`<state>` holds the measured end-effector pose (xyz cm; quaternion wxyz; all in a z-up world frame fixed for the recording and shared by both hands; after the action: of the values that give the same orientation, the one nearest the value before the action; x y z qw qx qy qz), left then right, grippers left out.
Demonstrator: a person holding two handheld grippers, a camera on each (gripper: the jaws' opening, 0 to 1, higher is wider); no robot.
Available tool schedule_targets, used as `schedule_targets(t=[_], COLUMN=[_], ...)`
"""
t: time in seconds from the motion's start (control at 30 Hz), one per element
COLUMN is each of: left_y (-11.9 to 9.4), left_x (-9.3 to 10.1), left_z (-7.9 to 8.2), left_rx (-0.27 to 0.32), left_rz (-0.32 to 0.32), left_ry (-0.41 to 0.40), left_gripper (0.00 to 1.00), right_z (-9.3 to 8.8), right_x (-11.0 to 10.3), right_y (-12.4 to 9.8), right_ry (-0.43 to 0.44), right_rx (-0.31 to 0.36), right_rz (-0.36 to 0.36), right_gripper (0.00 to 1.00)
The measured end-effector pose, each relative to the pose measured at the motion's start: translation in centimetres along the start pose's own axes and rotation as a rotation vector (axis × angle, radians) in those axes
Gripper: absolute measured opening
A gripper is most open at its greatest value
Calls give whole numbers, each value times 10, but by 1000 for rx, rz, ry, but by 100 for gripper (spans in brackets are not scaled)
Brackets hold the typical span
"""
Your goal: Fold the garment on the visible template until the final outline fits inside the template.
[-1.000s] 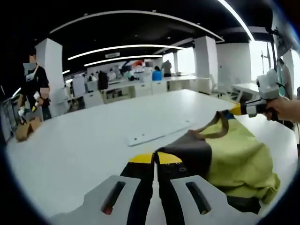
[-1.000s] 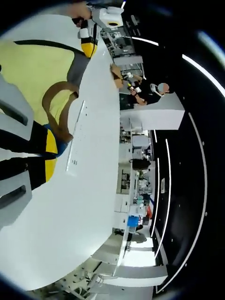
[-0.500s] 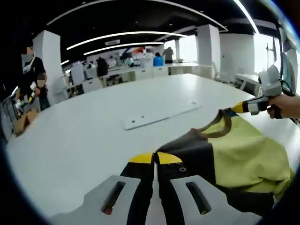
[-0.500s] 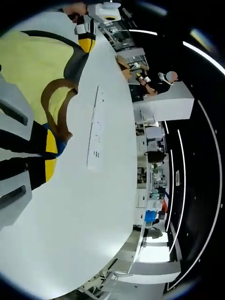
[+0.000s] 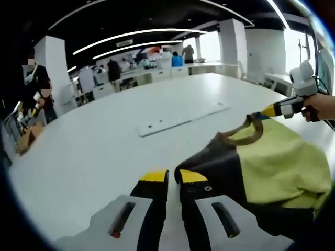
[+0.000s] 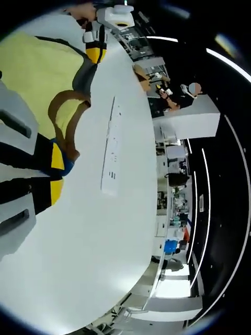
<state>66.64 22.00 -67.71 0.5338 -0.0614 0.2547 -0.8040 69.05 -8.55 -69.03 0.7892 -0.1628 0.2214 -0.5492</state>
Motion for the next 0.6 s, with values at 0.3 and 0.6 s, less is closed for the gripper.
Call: schedule_targets(t=[0.3,0.6], left_y=[-23,-52], left_x=[3,16], left_z=[8,10], left_rx=[27,71], left_rz=[-16,-90], left_ry=[-16,30], left_gripper=[34,52], right_z=[5,-8], right_x=[-20,-42], right_y=[-27,-61], right_ry=[-89,-45], right_rx=[-34,-68], right_rz=[112,212], right_gripper=[35,47])
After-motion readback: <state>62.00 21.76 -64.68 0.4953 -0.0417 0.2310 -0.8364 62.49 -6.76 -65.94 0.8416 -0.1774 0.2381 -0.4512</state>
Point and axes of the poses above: the point that each gripper's makers call its tool centre point, and the gripper's own axes: y roughly forward along the fingers, x roughly to its right, z roughly out of its top, the point moved 7 cm from there along -y, roughly backward along the fingers, and after that the axes turned 4 degrees about y, right-handed, at the moved point
